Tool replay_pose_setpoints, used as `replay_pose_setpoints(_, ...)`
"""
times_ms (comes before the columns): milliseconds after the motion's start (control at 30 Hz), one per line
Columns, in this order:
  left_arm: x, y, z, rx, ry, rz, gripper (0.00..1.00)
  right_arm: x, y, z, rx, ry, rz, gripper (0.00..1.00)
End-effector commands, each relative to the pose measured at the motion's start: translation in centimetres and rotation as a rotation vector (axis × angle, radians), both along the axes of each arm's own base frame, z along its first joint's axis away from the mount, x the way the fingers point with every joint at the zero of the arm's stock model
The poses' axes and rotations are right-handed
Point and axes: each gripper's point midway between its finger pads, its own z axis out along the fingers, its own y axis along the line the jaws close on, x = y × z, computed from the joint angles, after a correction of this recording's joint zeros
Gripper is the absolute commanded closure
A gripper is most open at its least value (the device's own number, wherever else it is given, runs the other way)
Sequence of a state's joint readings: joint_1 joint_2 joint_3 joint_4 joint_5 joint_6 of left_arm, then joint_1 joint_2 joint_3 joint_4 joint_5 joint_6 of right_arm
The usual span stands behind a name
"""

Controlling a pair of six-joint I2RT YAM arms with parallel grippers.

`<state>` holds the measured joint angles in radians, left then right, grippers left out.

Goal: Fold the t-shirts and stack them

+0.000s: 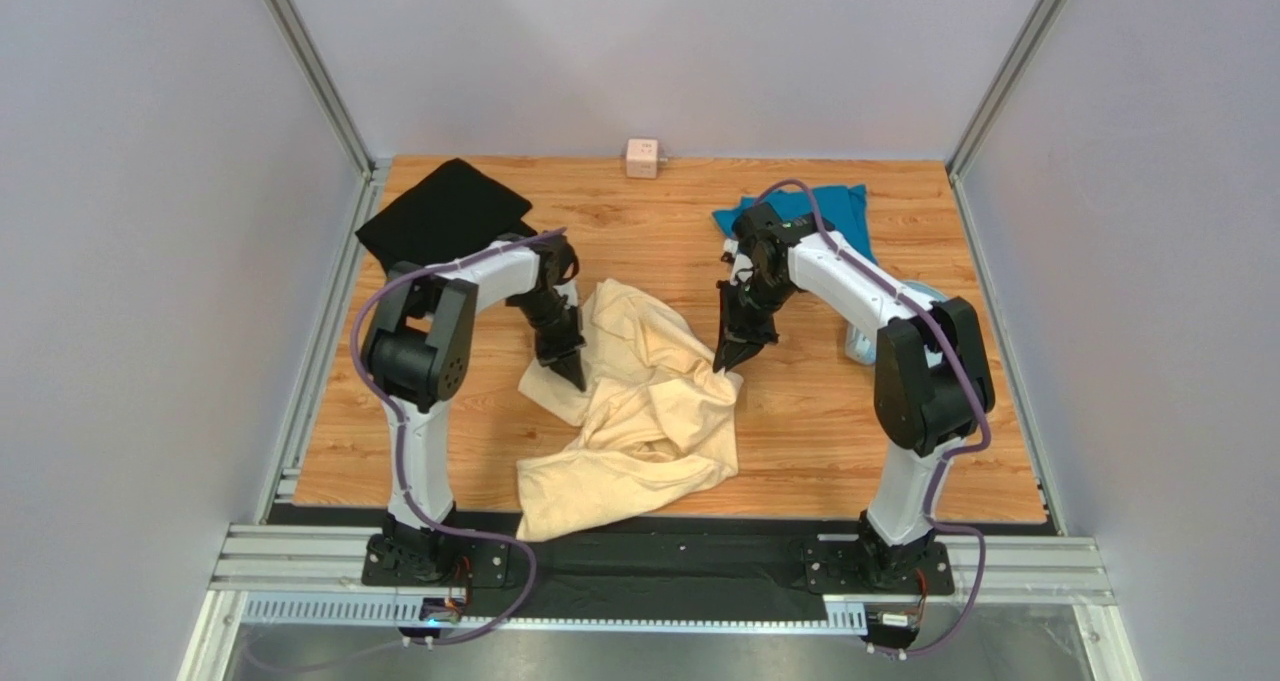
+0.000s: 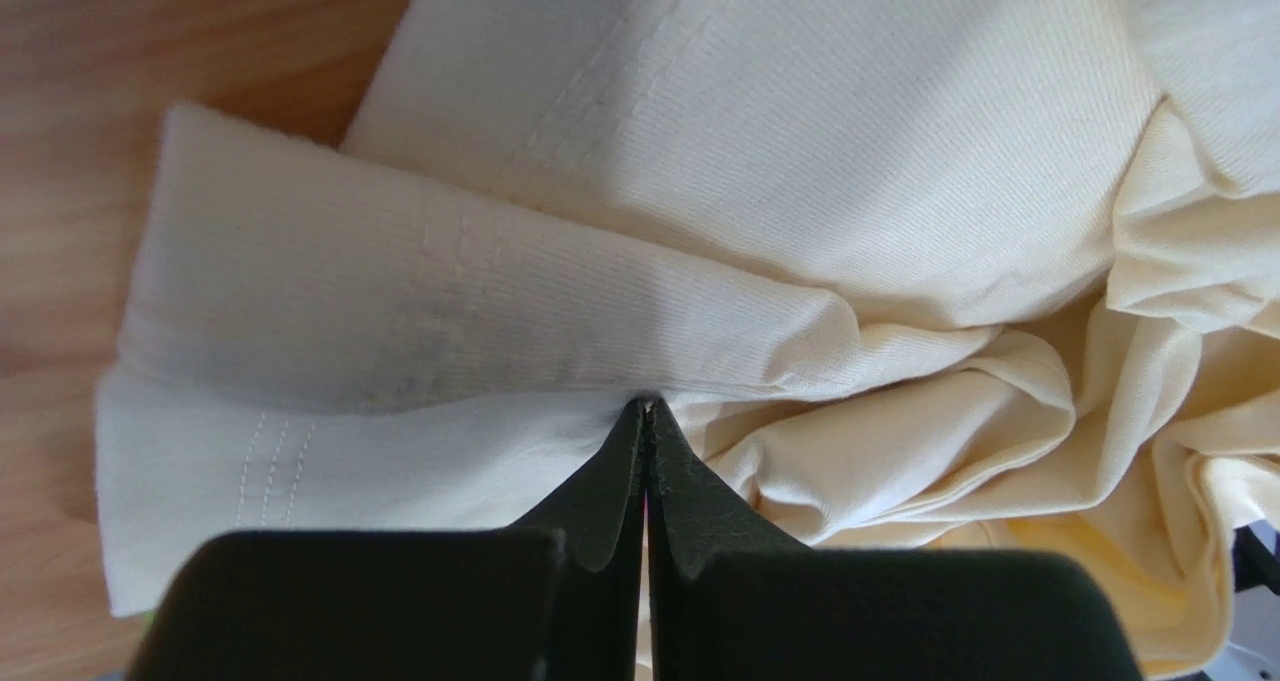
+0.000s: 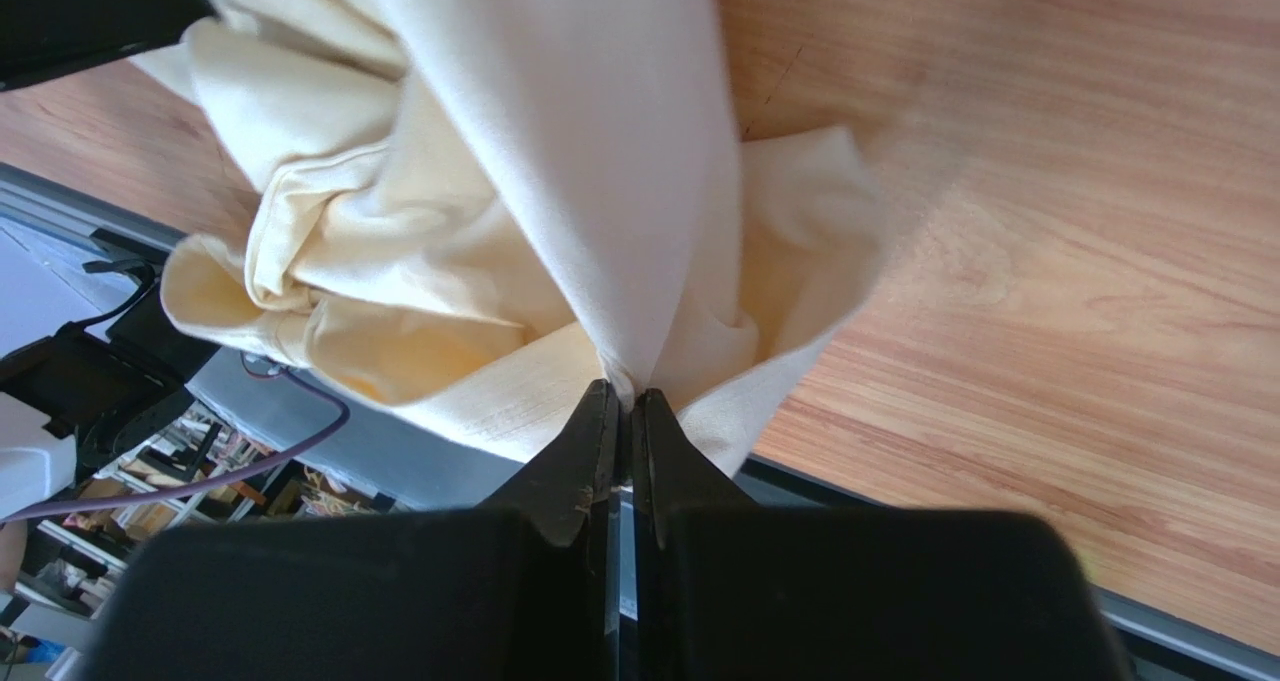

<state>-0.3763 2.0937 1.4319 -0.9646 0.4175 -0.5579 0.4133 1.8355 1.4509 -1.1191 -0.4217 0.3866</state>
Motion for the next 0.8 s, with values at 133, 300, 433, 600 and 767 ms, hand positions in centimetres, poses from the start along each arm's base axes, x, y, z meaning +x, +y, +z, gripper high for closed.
replay_pose_setpoints(133,-4.9,8.1,0.8,0.203,-0.012,0.067,1.0,2.6,0.2,-1.5,-0.005,-0.006,0.032,1.0)
replay_pose_setpoints(300,-7.6,9.8,1.2,0.253,-0.031,0.075,1.0,4.1,0.2,-1.4,0.02,-0.002,0.023,1.0)
replay_pose_setpoints(433,-10.0,10.8,0.3,0.286,0.031,0.09,1.0,4.8,0.6,-0.9,0.043,-0.005,0.03,1.0)
replay_pose_setpoints(600,-9.9,10.0,1.1,0.232,0.005,0.099,1.0,5.6,1.3,-0.8,0.067,0.002,0.032,1.0)
replay_pose_setpoints(767,-3.7,8.1,7.1,0.129,-0.264,0.131,0.91,5.1,1.6,-1.2,0.09,0.023,0.03,1.0)
